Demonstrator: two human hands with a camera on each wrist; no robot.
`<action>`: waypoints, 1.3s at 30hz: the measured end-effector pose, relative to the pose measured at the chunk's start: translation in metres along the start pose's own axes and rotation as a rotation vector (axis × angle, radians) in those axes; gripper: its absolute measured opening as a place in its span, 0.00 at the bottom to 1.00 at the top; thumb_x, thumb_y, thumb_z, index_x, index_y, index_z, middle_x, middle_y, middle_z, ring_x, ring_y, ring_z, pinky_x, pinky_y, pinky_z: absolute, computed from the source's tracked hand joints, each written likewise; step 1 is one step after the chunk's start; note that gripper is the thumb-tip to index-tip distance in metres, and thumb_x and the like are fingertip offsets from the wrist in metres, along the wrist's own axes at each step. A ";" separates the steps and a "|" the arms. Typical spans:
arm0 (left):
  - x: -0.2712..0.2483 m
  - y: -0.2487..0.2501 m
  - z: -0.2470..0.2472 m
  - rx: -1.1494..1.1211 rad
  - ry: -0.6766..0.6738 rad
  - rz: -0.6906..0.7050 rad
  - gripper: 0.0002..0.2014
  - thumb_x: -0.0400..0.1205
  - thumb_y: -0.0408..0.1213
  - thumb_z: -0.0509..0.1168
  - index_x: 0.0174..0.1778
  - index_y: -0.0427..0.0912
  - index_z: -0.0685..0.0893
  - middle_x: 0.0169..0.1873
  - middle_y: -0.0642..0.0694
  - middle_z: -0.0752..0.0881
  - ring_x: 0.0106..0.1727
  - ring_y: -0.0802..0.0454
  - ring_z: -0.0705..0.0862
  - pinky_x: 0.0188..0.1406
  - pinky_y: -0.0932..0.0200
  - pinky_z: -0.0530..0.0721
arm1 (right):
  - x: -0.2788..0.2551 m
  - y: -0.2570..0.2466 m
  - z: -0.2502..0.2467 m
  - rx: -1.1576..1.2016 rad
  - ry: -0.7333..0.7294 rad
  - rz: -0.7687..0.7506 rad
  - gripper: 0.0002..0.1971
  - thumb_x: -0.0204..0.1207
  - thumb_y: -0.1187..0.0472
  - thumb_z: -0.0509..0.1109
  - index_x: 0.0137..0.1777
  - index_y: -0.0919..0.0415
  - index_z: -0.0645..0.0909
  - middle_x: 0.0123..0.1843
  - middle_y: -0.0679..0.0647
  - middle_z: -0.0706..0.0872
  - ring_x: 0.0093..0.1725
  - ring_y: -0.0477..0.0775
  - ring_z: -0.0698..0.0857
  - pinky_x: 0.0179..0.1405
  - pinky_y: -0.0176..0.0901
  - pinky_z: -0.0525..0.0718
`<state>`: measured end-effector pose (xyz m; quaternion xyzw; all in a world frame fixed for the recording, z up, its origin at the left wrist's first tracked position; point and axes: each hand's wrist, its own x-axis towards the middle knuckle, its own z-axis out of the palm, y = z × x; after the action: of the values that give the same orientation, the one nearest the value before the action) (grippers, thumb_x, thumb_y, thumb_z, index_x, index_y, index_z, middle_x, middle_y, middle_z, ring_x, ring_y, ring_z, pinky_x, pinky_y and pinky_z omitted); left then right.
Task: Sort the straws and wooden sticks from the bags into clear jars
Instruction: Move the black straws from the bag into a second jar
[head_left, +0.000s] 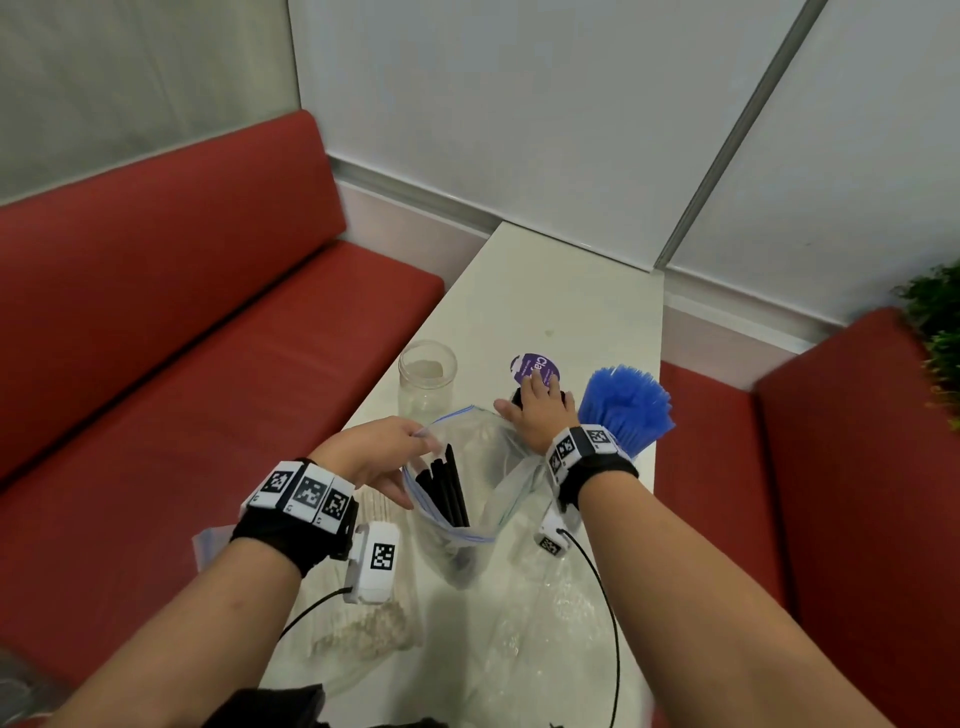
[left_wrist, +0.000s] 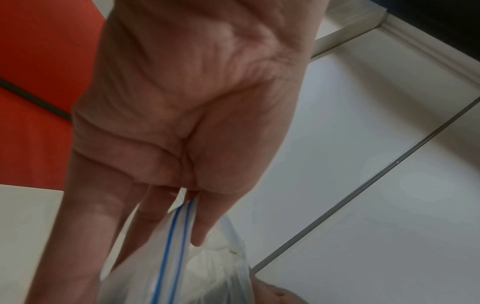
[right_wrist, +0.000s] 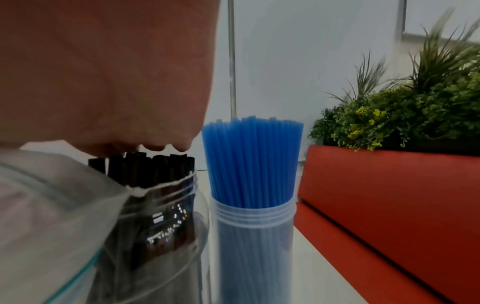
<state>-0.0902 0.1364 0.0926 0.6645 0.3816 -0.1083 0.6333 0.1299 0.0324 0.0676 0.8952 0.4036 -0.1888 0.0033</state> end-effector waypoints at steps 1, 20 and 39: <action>0.001 0.000 0.001 0.003 0.000 -0.003 0.12 0.88 0.43 0.59 0.61 0.41 0.82 0.55 0.34 0.85 0.37 0.40 0.90 0.43 0.45 0.92 | -0.003 -0.003 -0.006 0.020 0.053 -0.011 0.35 0.90 0.41 0.47 0.90 0.62 0.50 0.91 0.57 0.46 0.89 0.65 0.44 0.87 0.62 0.45; 0.007 -0.007 0.032 -0.460 0.036 0.076 0.13 0.90 0.49 0.50 0.43 0.47 0.70 0.52 0.43 0.88 0.44 0.38 0.87 0.38 0.47 0.82 | -0.091 -0.059 0.060 0.449 -0.032 -0.082 0.12 0.84 0.67 0.62 0.61 0.71 0.84 0.58 0.68 0.89 0.59 0.67 0.86 0.52 0.48 0.79; 0.007 -0.011 0.036 -0.322 0.111 0.010 0.11 0.89 0.44 0.49 0.45 0.45 0.71 0.64 0.36 0.83 0.46 0.39 0.84 0.31 0.47 0.87 | -0.093 0.010 -0.117 1.156 0.481 -0.121 0.04 0.80 0.66 0.74 0.49 0.56 0.83 0.53 0.61 0.90 0.55 0.61 0.91 0.57 0.57 0.91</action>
<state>-0.0805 0.1047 0.0737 0.5612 0.4250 -0.0055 0.7103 0.1204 -0.0233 0.2064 0.7453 0.2758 -0.1696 -0.5828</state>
